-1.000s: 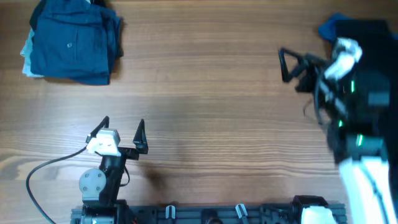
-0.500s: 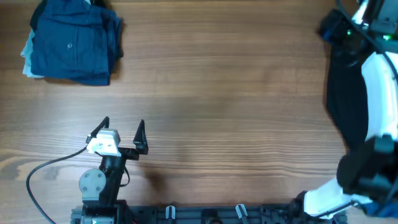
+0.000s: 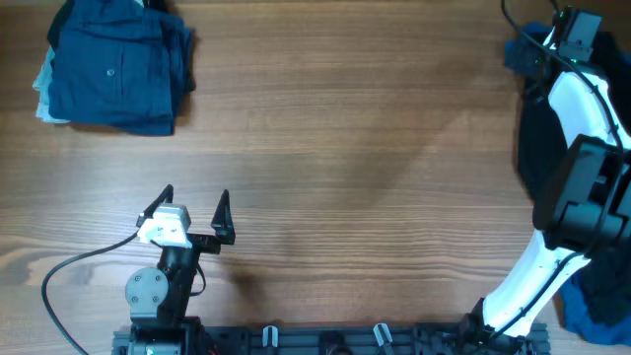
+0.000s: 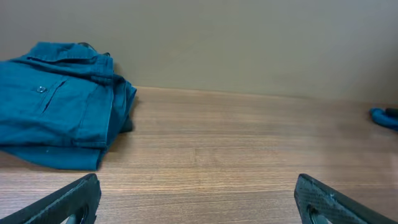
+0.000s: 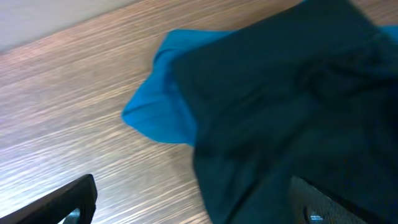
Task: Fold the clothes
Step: 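Reach the right gripper to the black shirt on the right pile and grasp it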
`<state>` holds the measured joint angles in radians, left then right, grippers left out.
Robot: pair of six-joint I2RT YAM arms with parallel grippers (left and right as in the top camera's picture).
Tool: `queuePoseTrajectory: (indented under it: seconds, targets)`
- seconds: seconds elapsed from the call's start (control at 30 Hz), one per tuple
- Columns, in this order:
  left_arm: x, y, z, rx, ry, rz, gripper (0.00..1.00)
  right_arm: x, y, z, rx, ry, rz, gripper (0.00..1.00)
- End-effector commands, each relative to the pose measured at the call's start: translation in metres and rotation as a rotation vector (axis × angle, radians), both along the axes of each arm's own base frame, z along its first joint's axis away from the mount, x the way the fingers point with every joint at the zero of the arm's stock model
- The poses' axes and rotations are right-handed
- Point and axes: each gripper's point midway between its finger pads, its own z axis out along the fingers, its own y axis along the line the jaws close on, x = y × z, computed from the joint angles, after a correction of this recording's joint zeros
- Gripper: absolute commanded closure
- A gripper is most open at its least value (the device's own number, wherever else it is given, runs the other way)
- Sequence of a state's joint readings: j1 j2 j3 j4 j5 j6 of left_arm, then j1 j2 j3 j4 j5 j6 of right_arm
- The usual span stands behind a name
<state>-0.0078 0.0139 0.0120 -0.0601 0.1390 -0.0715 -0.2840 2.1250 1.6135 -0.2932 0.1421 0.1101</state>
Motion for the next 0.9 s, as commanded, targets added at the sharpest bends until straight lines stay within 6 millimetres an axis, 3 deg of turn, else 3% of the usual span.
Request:
queuePoseTrajectory:
  seconds: [0.0, 0.23, 0.37, 0.6, 0.7, 0.8, 0.87]
  targets:
    - [0.000, 0.000, -0.002, 0.015, 0.001, -0.001, 0.00, 0.001, -0.017, -0.009, -0.079, 0.027, -0.029, 0.00]
    - [0.000, 0.000, -0.002, 0.015, 0.001, -0.001, 0.00, 0.001, -0.026, -0.037, -0.099, 0.070, -0.014, 0.02]
    - [0.000, 0.000, -0.002, 0.015, 0.001, -0.001, 0.00, 0.001, -0.032, -0.044, -0.103, 0.073, -0.025, 0.08]
    - [0.000, 0.000, -0.002, 0.015, 0.001, -0.001, 0.00, -0.004, -0.037, -0.074, -0.088, 0.120, -0.034, 0.04]
    - [0.000, 0.000, -0.002, 0.015, 0.001, -0.001, 0.00, -0.004, -0.039, -0.075, -0.089, 0.115, -0.038, 0.05]
    - [0.000, 0.000, -0.002, 0.015, 0.001, -0.001, 0.00, -0.003, -0.041, -0.074, -0.092, 0.108, -0.041, 0.12]
    - [0.000, 0.000, -0.002, 0.015, 0.001, -0.001, 0.00, -0.003, -0.041, -0.074, -0.091, 0.109, -0.041, 0.27]
